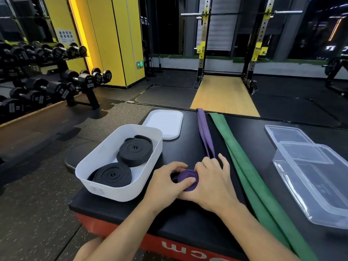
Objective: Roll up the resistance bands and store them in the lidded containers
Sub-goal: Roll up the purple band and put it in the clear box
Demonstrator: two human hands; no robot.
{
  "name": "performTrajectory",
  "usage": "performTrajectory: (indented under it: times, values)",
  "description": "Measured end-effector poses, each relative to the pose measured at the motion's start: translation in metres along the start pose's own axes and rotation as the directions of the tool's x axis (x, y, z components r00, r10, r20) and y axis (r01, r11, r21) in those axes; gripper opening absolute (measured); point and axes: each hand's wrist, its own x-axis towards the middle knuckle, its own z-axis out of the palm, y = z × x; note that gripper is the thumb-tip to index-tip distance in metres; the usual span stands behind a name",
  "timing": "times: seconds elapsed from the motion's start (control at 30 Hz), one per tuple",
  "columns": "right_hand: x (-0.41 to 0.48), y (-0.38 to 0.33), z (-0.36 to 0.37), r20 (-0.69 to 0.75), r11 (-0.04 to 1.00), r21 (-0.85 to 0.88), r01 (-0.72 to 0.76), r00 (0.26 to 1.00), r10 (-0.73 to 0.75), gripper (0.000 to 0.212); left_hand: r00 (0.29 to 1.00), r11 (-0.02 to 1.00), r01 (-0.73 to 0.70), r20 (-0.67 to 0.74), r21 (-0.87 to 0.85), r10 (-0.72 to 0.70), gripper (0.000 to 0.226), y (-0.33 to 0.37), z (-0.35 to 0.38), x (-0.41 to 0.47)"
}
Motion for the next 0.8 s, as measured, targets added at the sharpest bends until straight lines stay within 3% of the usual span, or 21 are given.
performTrajectory:
  times: [0.07, 0.13, 0.27, 0.33, 0.43, 0.6, 0.7, 0.8]
  values:
    - [0.001, 0.000, 0.002, 0.003, 1.000, -0.010, 0.011, 1.000, -0.011, 0.087, 1.000, 0.999, 0.022, 0.020, -0.042, -0.021, 0.036, 0.002, -0.002, 0.001]
    - [0.003, 0.010, 0.000, 0.097, 0.997, 0.048, 0.059, 0.993, -0.063, 0.092, 1.000, 0.997, 0.016, 0.024, -0.071, -0.015, 0.032, 0.003, -0.004, 0.002]
    - [0.003, 0.043, -0.002, 0.261, 0.920, 0.376, 0.112, 0.940, -0.221, 0.101, 1.000, 0.997, 0.001, 0.031, -0.076, 0.001, 0.030, 0.003, -0.005, 0.003]
    - [0.003, 0.054, -0.004, 0.295, 0.882, 0.461, 0.095, 0.921, -0.253, 0.098, 0.999, 0.997, -0.003, 0.035, -0.083, 0.006, 0.029, 0.001, -0.006, 0.003]
    - [0.007, 0.059, -0.009, 0.306, 0.896, 0.427, 0.120, 0.913, -0.269, 0.086, 0.999, 0.996, -0.011, 0.041, -0.087, 0.015, 0.028, -0.001, -0.005, 0.003]
    - [0.013, 0.053, -0.018, 0.362, 0.944, 0.261, 0.201, 0.886, -0.289, 0.093, 0.998, 0.997, -0.027, 0.047, -0.079, 0.031, 0.030, 0.000, -0.006, 0.002]
    - [0.014, 0.050, -0.018, 0.368, 0.946, 0.279, 0.166, 0.891, -0.265, 0.090, 0.996, 0.998, -0.030, 0.079, -0.056, 0.034, 0.036, 0.000, -0.005, 0.002]
    - [0.011, 0.048, -0.015, 0.281, 0.943, 0.310, 0.120, 0.936, -0.211, 0.082, 0.996, 0.999, -0.034, 0.087, -0.027, 0.036, 0.041, 0.001, -0.003, 0.002]
